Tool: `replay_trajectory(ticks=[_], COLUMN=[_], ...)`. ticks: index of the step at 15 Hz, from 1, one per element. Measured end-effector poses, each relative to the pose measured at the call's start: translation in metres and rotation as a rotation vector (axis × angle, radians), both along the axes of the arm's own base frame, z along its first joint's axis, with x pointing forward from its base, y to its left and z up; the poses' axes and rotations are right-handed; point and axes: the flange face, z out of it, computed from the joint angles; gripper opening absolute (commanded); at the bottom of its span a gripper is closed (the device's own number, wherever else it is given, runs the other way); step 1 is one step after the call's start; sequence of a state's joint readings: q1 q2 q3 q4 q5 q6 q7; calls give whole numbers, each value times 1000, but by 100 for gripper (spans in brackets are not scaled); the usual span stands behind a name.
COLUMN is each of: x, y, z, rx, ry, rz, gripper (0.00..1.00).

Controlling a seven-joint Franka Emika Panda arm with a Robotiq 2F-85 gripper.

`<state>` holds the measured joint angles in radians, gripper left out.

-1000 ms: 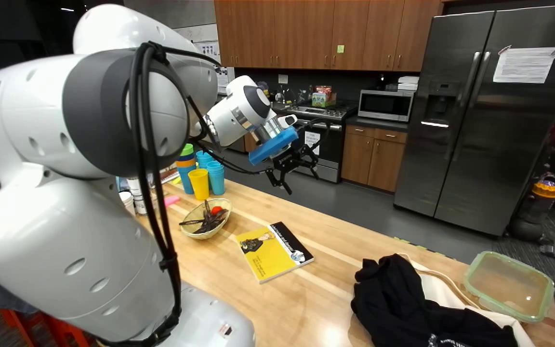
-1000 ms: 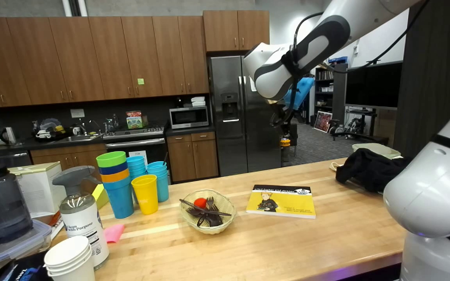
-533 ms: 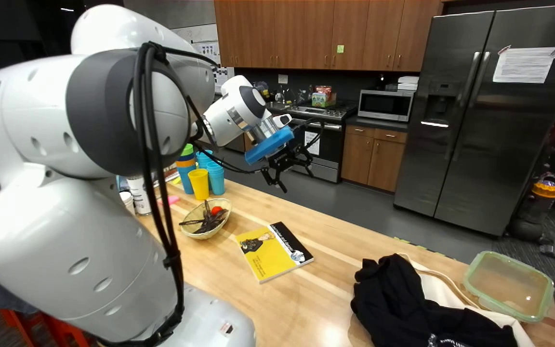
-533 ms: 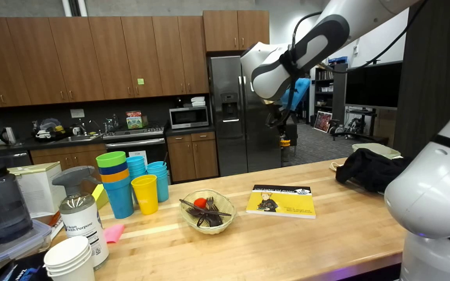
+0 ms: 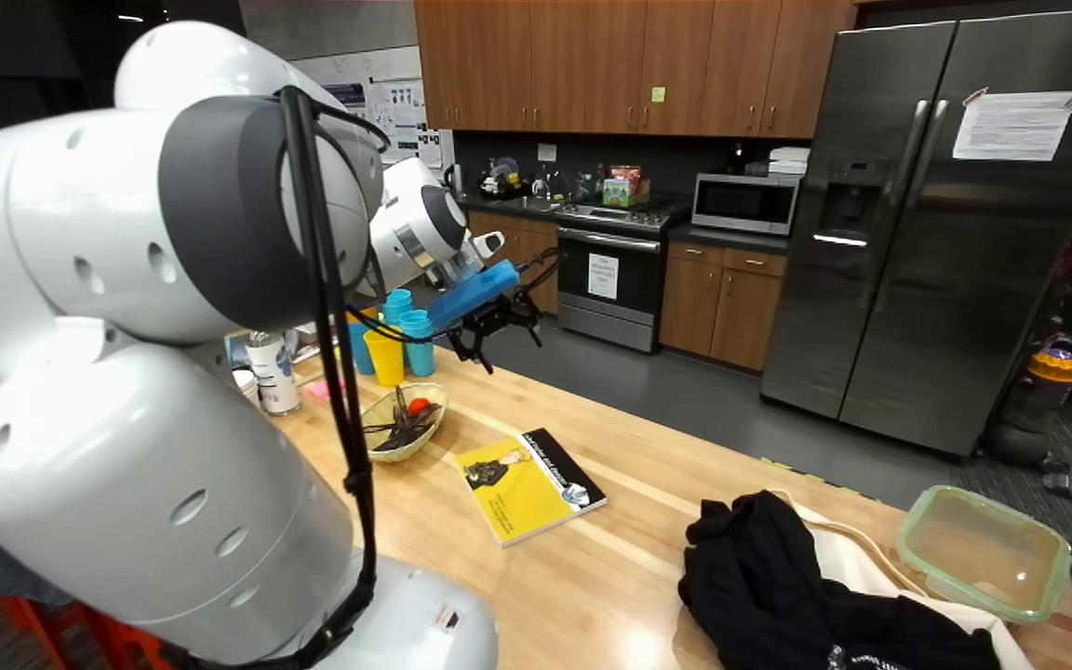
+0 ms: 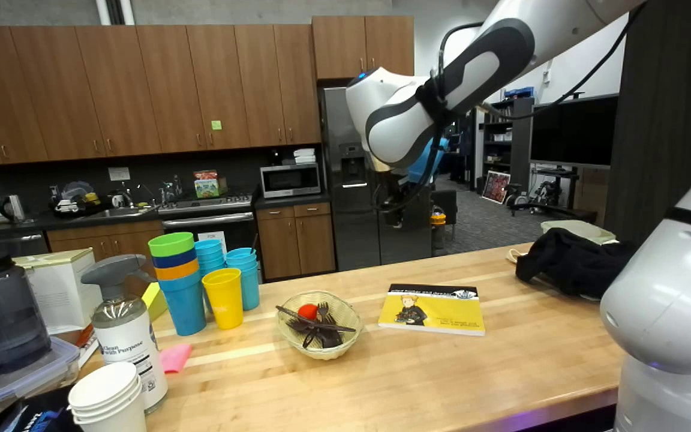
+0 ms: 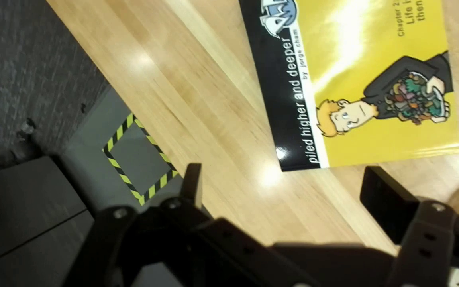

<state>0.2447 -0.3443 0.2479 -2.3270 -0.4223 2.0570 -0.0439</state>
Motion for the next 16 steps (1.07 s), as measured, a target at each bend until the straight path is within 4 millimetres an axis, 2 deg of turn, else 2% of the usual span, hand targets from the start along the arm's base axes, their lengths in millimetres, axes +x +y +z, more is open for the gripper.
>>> replay_trajectory(ticks=[9,13,16], x=[-22,-31,-33], y=[51,73,89], z=[-37,-55,-57], rx=[144,68,-29], ry=[81,172,225], rz=[177,269,331], gripper=[100,100,100])
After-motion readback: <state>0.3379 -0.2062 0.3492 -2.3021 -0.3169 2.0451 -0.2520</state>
